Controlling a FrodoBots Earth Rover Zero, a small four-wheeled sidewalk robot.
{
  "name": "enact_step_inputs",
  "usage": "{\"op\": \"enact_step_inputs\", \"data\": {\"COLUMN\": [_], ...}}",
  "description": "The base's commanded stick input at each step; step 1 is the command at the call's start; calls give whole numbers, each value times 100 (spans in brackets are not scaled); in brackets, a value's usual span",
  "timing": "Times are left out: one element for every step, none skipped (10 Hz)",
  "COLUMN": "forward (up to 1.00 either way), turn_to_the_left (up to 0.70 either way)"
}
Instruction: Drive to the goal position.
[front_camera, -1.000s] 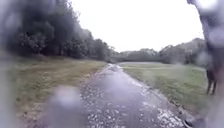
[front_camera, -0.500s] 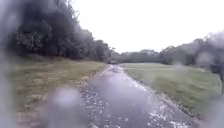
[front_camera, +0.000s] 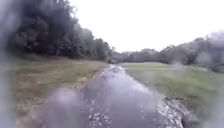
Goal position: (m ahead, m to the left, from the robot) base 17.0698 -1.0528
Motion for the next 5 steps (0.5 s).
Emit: {"op": "enact_step_inputs", "data": {"forward": [85,85,85,85,85], "turn_to_the_left": [0,0,0,0,-17]}}
